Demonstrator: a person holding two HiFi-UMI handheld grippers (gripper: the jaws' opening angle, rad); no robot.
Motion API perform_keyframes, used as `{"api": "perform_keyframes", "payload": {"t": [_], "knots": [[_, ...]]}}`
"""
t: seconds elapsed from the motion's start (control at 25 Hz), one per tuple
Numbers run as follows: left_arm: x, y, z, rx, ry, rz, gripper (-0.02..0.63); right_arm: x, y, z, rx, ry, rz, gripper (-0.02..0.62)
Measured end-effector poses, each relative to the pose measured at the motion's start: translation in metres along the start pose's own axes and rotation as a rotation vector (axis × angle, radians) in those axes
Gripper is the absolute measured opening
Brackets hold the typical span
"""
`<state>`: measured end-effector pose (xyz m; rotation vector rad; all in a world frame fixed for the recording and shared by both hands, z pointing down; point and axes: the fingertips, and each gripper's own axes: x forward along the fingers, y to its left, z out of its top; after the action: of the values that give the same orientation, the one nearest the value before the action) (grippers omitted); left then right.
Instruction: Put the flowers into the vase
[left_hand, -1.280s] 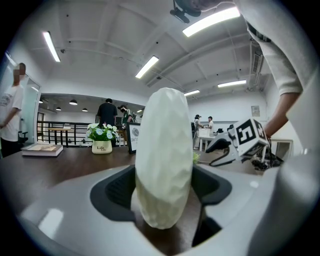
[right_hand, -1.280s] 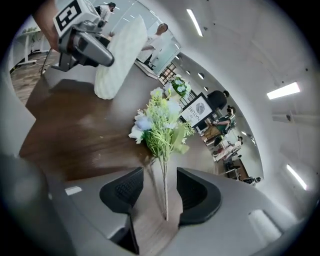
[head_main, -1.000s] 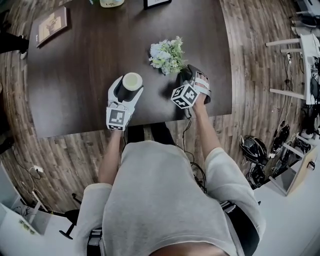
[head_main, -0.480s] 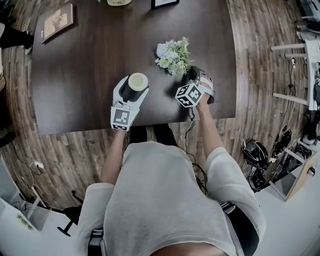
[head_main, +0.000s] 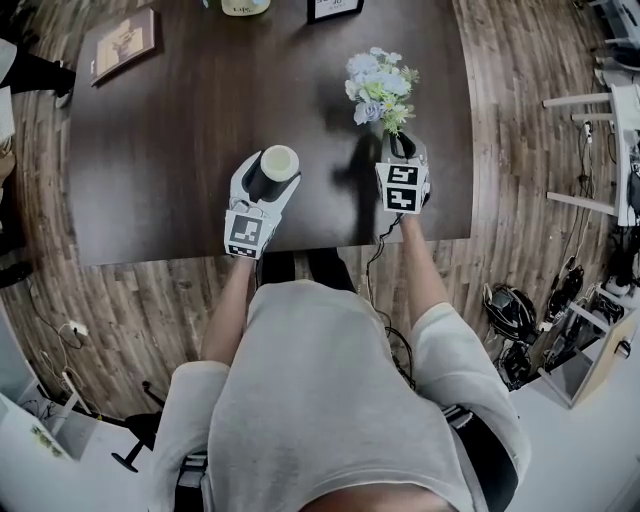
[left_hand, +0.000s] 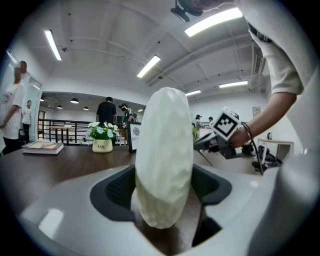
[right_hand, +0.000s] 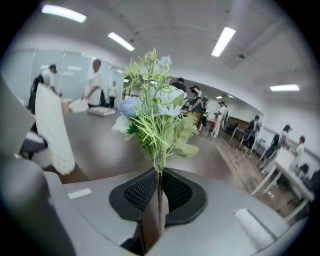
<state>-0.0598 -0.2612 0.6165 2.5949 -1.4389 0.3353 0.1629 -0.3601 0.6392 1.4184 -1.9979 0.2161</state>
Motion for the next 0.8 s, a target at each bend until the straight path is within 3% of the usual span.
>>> {"api": "perform_keyframes", "payload": {"t": [0.16,0.28,0.52,0.8], "knots": [[0.000,0.000,0.000,-0.002,-0.001,0.005,0.344,-0.010,-0.008,0.031,0.328,-0.146,0.087,0.040],[0.001,-0.002,0.001,-0.007,-0.003,0.008,0.344,-0.014,-0.011,0.044,0.440,-0.211,0.142,0.040],[0.003,-0.001,-0.002,-0.014,0.001,0.007,0.344,-0.030,0.014,0.080,0.471,-0.312,0.259,0.041],[0.001,-0.005,-0.002,-0.018,0.008,0.008,0.344,-0.076,0.071,0.169,0.445,-0.491,0.476,0.043]]}}
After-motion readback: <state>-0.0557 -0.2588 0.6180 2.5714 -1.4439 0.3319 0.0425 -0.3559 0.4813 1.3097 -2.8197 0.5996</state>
